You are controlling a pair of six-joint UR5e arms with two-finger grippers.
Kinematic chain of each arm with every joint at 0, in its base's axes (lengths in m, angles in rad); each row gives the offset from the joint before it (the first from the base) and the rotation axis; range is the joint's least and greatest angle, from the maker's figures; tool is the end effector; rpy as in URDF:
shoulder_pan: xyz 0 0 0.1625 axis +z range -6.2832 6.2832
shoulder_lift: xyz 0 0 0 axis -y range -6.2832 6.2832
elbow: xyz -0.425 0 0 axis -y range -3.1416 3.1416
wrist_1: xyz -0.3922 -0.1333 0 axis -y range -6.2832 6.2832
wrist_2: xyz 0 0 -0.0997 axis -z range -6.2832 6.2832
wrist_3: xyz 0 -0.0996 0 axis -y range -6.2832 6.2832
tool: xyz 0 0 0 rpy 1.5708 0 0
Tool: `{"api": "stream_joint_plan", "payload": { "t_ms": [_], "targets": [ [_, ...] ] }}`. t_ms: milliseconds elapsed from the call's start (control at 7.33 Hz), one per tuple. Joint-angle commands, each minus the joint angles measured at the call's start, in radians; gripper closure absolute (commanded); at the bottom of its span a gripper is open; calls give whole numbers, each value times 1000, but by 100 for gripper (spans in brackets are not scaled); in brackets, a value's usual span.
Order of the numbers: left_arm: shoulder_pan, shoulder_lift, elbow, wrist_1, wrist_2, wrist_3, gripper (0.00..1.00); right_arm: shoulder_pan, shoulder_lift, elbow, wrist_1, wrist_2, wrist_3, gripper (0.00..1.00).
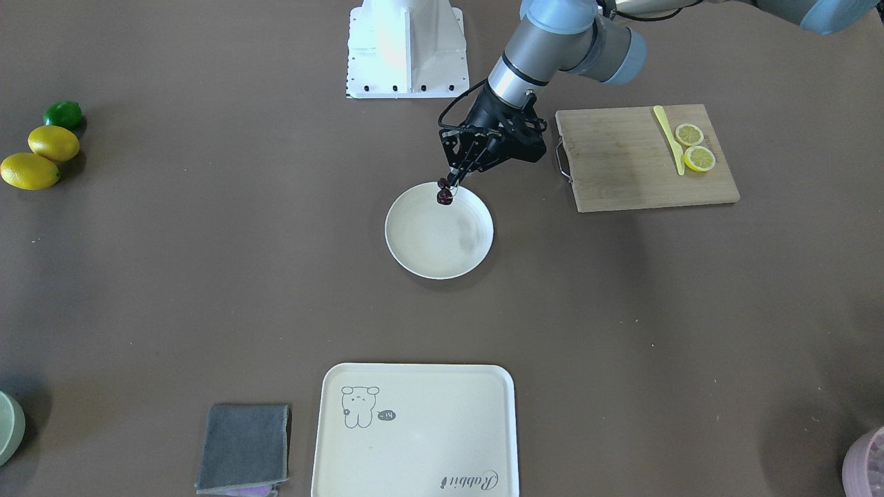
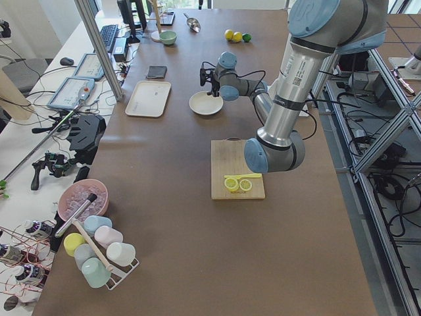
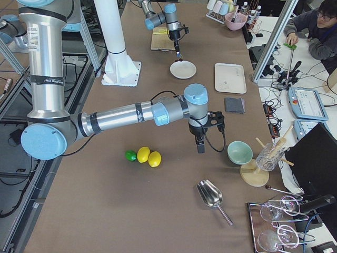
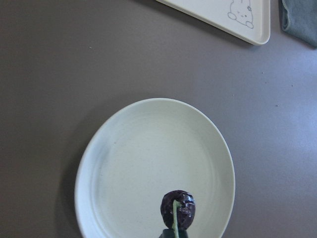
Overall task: Place red cherry on plate
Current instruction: 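Carry the cherries over the white plate and release them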
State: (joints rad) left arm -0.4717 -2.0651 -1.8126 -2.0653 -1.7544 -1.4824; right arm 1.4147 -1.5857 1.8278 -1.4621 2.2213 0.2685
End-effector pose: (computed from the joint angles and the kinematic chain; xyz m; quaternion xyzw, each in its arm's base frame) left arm 0.4981 -0.3833 0.2120 0.0869 0.5731 -0.1029 0.8083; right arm -0.0049 -0.5006 0.5336 0.0953 -0.3424 -0.0033 0.9347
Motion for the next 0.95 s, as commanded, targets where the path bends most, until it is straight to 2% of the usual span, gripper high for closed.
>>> {"api": "stream_joint_plan", "payload": {
  "t_ms": [0,545,682,818],
  "targets": [
    [8,-10,7,8,12,-3,2,0,-25,1,0,-2,0,0],
    [-31,5,-51,40,1,7,2,0,-57,-11,-1,1,1,0],
    [-71,17,-98,144,-63,39,2,4,-68,-13,-12,6,-5,0],
    [-173,22,-163,306,-186,160,2,18,-83,-13,-12,9,-40,0]
  ]
}}
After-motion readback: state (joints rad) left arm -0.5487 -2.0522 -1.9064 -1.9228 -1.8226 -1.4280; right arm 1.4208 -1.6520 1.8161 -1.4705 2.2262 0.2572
